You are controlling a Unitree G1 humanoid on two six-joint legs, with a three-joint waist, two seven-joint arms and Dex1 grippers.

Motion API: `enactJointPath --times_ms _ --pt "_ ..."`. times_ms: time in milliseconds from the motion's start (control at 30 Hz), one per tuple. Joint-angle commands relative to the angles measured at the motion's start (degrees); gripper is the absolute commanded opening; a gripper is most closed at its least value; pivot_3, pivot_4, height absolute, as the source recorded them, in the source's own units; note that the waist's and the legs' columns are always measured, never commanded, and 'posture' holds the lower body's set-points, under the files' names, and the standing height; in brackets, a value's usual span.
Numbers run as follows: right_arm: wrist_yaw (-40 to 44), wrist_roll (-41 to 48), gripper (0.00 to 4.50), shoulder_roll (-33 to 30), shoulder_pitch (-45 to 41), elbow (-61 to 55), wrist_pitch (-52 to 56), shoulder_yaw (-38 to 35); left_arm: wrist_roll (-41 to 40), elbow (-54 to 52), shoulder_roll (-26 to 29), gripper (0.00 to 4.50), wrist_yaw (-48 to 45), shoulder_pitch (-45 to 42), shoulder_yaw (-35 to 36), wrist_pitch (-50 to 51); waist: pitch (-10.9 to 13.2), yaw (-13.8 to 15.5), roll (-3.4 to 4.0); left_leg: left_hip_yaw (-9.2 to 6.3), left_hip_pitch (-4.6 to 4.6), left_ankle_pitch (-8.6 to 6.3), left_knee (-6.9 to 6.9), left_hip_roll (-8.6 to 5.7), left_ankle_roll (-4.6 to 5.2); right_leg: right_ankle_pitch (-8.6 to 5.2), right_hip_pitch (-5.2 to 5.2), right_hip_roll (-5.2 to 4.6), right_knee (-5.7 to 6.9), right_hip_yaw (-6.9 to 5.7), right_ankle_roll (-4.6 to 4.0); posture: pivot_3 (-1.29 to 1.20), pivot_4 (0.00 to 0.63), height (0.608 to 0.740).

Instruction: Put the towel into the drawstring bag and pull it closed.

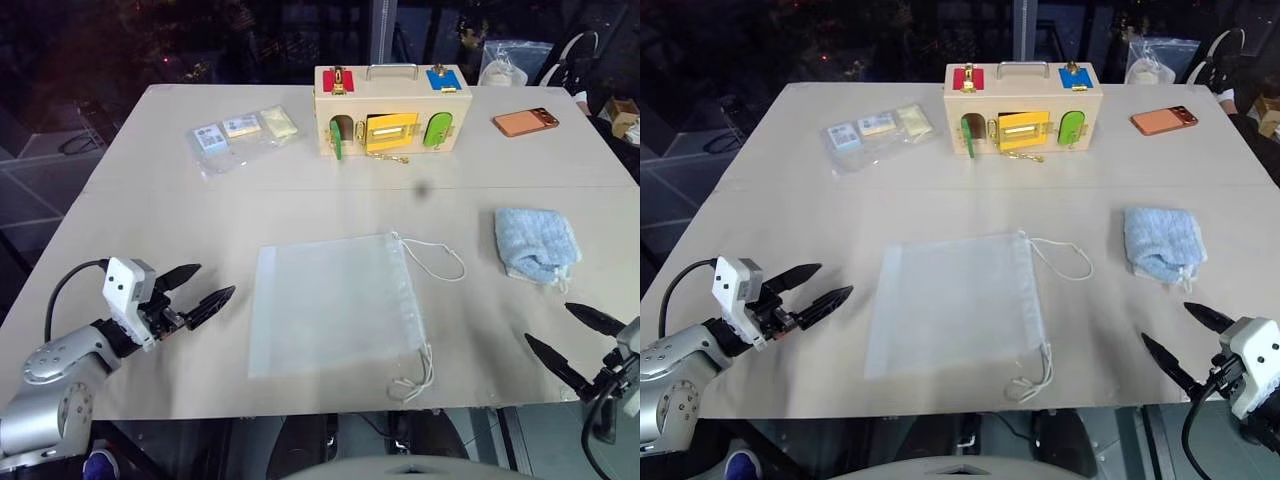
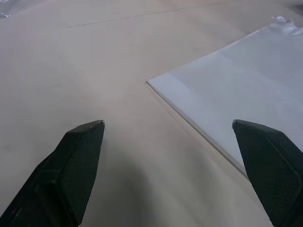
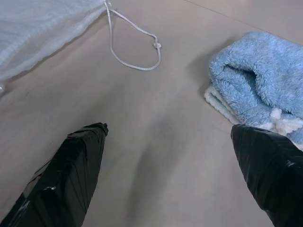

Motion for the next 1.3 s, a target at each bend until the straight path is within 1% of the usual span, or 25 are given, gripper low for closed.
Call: enactJointPath --times_ms 33,133,200,267,333,400,433,500,533,633,700,800,900,1067,1200,1233,1267,1300 --pt "0.0 0.2 4.5 -0.2 -1.8 -0.3 -2.2 0.1 -2.3 -3.3 1.1 4.49 -0.7 -1.8 -0.8 1.8 0.0 0.1 0.0 0.0 0.0 0.0 0.0 0.0 0.0 0.0 0.0 0.0 0.0 0.0 0.0 0.0 0.15 0.74" --pt "-0.2 1.3 4.5 -0.6 -4.2 -2.4 -1.9 1.6 -5.4 -10.3 2.6 4.49 -0.8 -3.8 -5.5 8.7 0.1 0.6 -0.02 -0.03 0.03 -0.08 0.17 0.0 -0.12 -0.01 0.04 0.0 0.01 -0.08 0.04 0.0 0.15 0.74" --pt "0.4 1.6 4.5 -0.8 -4.0 -3.6 -1.8 2.0 -7.4 -14.4 2.8 4.49 1.3 -4.8 -7.4 13.1 0.1 1.0 0.05 -0.02 0.03 -0.08 0.3 0.01 -0.12 -0.09 0.07 -0.08 0.02 -0.16 0.2 0.0 0.15 0.74" --pt "1.1 1.7 4.5 -1.0 -3.4 -4.9 -2.0 2.3 -9.6 -18.5 3.8 4.49 3.8 -6.1 -9.3 18.6 0.1 1.1 0.04 -0.02 0.04 -0.08 0.31 0.0 -0.11 -0.07 0.13 -0.1 0.02 -0.19 0.17 0.0 0.15 0.74" --pt "2.2 2.0 4.5 -1.3 -2.2 -6.7 -2.3 2.8 -12.0 -22.5 5.8 4.49 6.5 -9.5 -13.0 26.3 0.1 1.2 0.04 -0.04 0.02 -0.01 0.3 0.01 0.03 0.01 0.13 -0.06 0.03 -0.23 0.03 0.0 0.15 0.74" --pt "3.2 2.9 4.5 -1.8 -0.7 -8.4 -1.8 3.1 -13.3 -23.9 7.2 4.49 9.8 -15.6 -17.9 34.6 0.1 1.5 0.06 -0.11 0.0 0.05 0.3 0.0 0.14 0.0 0.22 -0.02 0.05 -0.33 0.04 0.0 0.15 0.74" --pt "3.6 3.4 4.5 -2.1 0.1 -9.1 -1.4 3.0 -13.1 -23.6 6.4 4.49 11.8 -19.4 -20.4 37.6 0.1 1.6 0.08 -0.12 0.0 0.05 0.3 0.0 0.14 -0.01 0.22 0.02 0.05 -0.33 0.06 0.0 0.15 0.74" --pt "3.7 3.5 4.5 -2.2 1.4 -10.1 -1.1 2.7 -15.1 -21.5 1.9 4.49 17.2 -28.3 -23.9 45.8 0.1 1.9 0.06 -0.14 0.05 0.06 0.34 -0.02 0.15 -0.05 0.32 0.11 0.06 -0.35 0.37 0.0 0.15 0.74" --pt "3.4 3.1 4.5 -2.2 2.0 -10.3 -1.2 2.5 -15.8 -20.4 -0.6 4.49 19.7 -32.0 -25.1 49.5 0.1 2.0 0.06 -0.16 0.06 0.06 0.41 -0.02 0.15 -0.01 0.34 0.42 0.06 -0.36 0.5 0.0 0.15 0.74" --pt "2.6 2.8 4.5 -1.6 3.6 -11.3 -1.3 1.9 -14.9 -17.6 -6.7 4.49 23.6 -40.7 -30.1 56.8 0.1 2.3 -0.03 -0.24 0.03 0.03 0.75 0.01 0.2 -0.02 0.49 0.54 0.09 -0.36 0.59 0.0 0.15 0.74" --pt "1.6 2.8 4.5 -0.9 4.7 -12.2 -1.4 1.7 -13.3 -13.4 -13.1 4.49 28.1 -45.6 -31.1 60.6 0.1 2.4 -0.03 -0.23 0.07 -0.02 0.83 0.0 0.28 -0.02 0.57 0.53 0.09 -0.34 0.61 0.0 0.15 0.74" --pt "0.3 2.1 4.5 0.0 6.1 -14.0 -1.6 1.9 -9.4 -9.1 -18.0 4.49 30.8 -50.4 -35.9 61.4 0.2 2.1 -0.08 -0.24 0.05 -0.04 0.89 -0.02 0.31 -0.01 0.58 0.55 0.09 -0.32 0.63 0.0 0.15 0.74" --pt "-0.8 0.7 4.5 1.0 7.6 -15.3 -2.3 2.3 -3.9 -3.3 -22.3 4.49 33.7 -53.4 -41.4 59.1 0.1 2.4 -0.07 -0.25 0.06 -0.04 0.88 0.0 0.3 -0.02 0.57 0.61 0.1 -0.28 0.62 0.0 0.15 0.74" --pt "-2.4 0.5 4.5 1.9 8.7 -17.4 -1.9 2.0 3.9 3.2 -25.0 4.49 34.7 -53.8 -48.0 53.0 0.1 2.3 -0.07 -0.22 0.05 -0.04 0.88 0.0 0.3 -0.03 0.56 0.6 0.09 -0.22 0.56 0.0 0.15 0.74" --pt "-4.1 -0.5 4.5 2.4 9.2 -19.5 -1.2 3.3 8.2 10.3 -26.7 4.49 31.7 -53.1 -52.7 47.3 0.0 2.6 0.02 -0.25 0.06 -0.05 0.88 -0.01 0.31 -0.13 0.57 0.5 0.09 -0.26 0.38 0.0 0.15 0.74" --pt "-4.6 -0.6 4.5 2.4 9.2 -20.1 -0.8 3.6 9.3 11.4 -26.3 3.98 30.6 -52.6 -53.8 46.1 0.0 2.6 0.07 -0.25 0.06 -0.06 0.89 -0.02 0.32 -0.13 0.58 0.46 0.09 -0.28 0.38 0.0 0.15 0.74" --pt "-5.0 -0.7 4.5 2.4 9.2 -20.7 -0.5 3.8 10.0 12.1 -26.0 3.72 29.4 -52.2 -54.6 45.1 -0.1 2.6 0.1 -0.25 0.09 -0.07 0.91 -0.03 0.34 -0.13 0.62 0.41 0.09 -0.29 0.38 0.0 0.15 0.74" --pt "-5.5 -0.7 4.5 2.4 9.1 -21.2 -0.1 4.0 10.6 12.3 -24.9 3.11 27.5 -51.8 -55.5 43.6 -0.1 2.6 0.11 -0.26 0.12 -0.08 0.94 -0.03 0.35 -0.13 0.66 0.35 0.09 -0.29 0.38 0.0 0.15 0.74"
